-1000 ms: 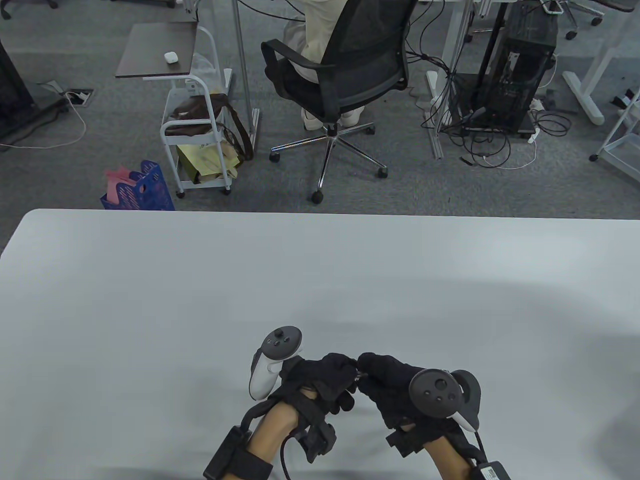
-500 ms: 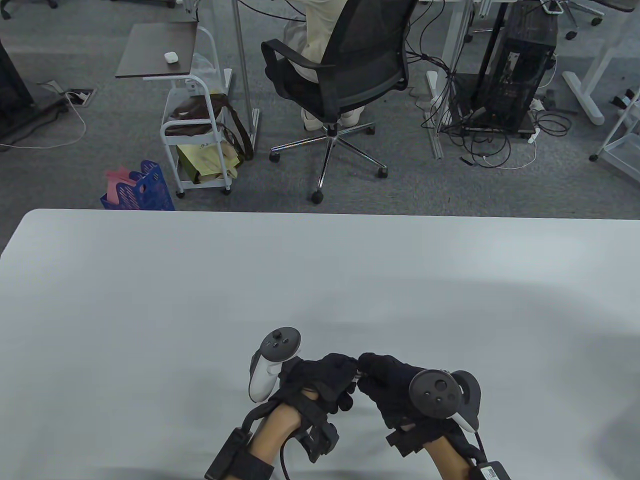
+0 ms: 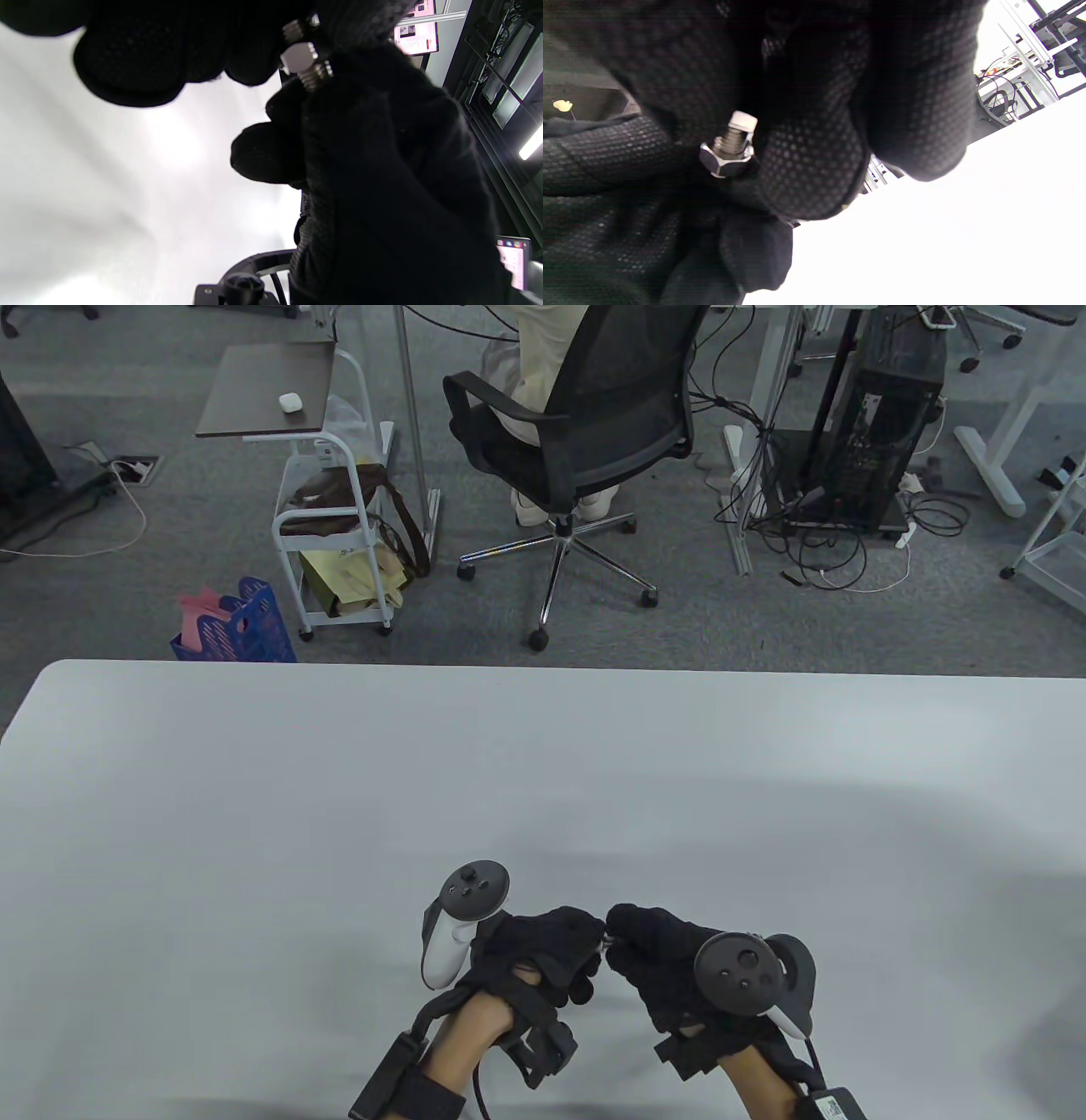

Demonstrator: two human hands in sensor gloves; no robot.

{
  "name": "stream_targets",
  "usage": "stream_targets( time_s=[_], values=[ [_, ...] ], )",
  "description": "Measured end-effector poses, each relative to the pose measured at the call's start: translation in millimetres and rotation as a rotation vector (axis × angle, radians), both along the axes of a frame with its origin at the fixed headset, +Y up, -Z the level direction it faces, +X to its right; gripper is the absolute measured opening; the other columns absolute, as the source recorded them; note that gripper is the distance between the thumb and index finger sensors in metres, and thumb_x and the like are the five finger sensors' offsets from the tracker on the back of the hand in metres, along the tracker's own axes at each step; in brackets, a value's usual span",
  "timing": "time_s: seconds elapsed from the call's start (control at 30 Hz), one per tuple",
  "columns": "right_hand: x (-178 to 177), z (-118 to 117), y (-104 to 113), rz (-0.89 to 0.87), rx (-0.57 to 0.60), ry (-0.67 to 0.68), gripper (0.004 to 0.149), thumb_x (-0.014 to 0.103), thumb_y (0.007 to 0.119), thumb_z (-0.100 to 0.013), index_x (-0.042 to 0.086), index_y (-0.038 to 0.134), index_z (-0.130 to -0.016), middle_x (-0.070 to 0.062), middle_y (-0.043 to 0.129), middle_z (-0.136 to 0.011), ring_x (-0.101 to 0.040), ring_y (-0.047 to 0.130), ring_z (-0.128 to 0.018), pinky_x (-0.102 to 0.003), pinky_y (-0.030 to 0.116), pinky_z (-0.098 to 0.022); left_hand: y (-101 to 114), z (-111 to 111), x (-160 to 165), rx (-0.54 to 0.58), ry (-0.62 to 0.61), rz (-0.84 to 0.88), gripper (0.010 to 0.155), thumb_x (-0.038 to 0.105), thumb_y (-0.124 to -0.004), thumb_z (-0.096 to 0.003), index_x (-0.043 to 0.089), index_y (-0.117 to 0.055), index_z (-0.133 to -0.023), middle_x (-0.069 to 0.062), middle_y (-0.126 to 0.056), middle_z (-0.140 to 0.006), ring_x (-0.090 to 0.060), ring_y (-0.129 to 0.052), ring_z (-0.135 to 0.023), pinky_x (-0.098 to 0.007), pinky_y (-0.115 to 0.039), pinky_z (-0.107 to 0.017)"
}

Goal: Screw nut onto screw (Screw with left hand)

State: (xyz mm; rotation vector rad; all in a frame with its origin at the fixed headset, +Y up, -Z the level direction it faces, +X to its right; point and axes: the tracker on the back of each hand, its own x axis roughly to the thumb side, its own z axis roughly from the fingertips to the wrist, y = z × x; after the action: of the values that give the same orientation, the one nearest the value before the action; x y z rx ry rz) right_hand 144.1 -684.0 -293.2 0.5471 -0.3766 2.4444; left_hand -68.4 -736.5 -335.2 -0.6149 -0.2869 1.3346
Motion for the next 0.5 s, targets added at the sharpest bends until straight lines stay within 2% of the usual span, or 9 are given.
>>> stream_targets(
  time_s=[0.13,0.2,0.33,0.43,0.5],
  values=[
    [-1,-1,-2,0.006,-0.011,0.001,0.047,0.038,0.094,-0.031,0.022,0.087,-0.075,-0.001,0.103,-0.064,-0.011,0.117,-0.033,-0.038,0.102,-0.034,1,0,2,0.002,-0.054,-0.035,0.056,0.035,-0.068,-0.0452,0.001,-0.07,-0.09,-0.031,-0.076,-0.081,-0.045,-0.09,-0.051,-0.056,-0.072,-0.038],
    [-1,-1,-3,0.02,-0.011,-0.005,0.047,0.038,0.094,-0.031,0.021,0.087,-0.074,-0.001,0.103,-0.064,-0.011,0.117,-0.032,-0.038,0.102,-0.034,-3,1,2,-0.005,-0.04,-0.029,0.062,0.039,-0.068,-0.045,0.001,-0.067,-0.094,-0.032,-0.076,-0.082,-0.046,-0.089,-0.051,-0.057,-0.072,-0.039],
    [0,-2,-2,0.022,-0.018,0.001,0.047,0.038,0.094,-0.031,0.021,0.087,-0.074,-0.001,0.103,-0.064,-0.011,0.117,-0.033,-0.038,0.102,-0.034,-3,-1,5,0.013,-0.041,-0.036,0.057,0.036,-0.069,-0.0448,0.001,-0.073,-0.089,-0.031,-0.08,-0.078,-0.045,-0.091,-0.048,-0.056,-0.073,-0.036],
    [-1,-2,-2,0.016,-0.017,0.004,0.047,0.038,0.094,-0.031,0.022,0.087,-0.075,-0.001,0.103,-0.064,-0.011,0.117,-0.033,-0.038,0.102,-0.034,-6,-2,3,-0.054,-0.121,0.02,0.057,0.034,-0.068,-0.0455,0.004,-0.063,-0.093,-0.028,-0.073,-0.085,-0.043,-0.088,-0.054,-0.055,-0.072,-0.04],
    [-1,-3,-3,0.005,-0.02,0.0,0.046,0.038,0.094,-0.031,0.022,0.087,-0.074,-0.001,0.103,-0.064,-0.011,0.117,-0.033,-0.038,0.102,-0.034,-9,-1,0,-0.101,-0.116,0.058,0.063,0.042,-0.068,-0.0457,0.005,-0.06,-0.097,-0.029,-0.071,-0.086,-0.043,-0.087,-0.055,-0.054,-0.071,-0.041]
  ],
)
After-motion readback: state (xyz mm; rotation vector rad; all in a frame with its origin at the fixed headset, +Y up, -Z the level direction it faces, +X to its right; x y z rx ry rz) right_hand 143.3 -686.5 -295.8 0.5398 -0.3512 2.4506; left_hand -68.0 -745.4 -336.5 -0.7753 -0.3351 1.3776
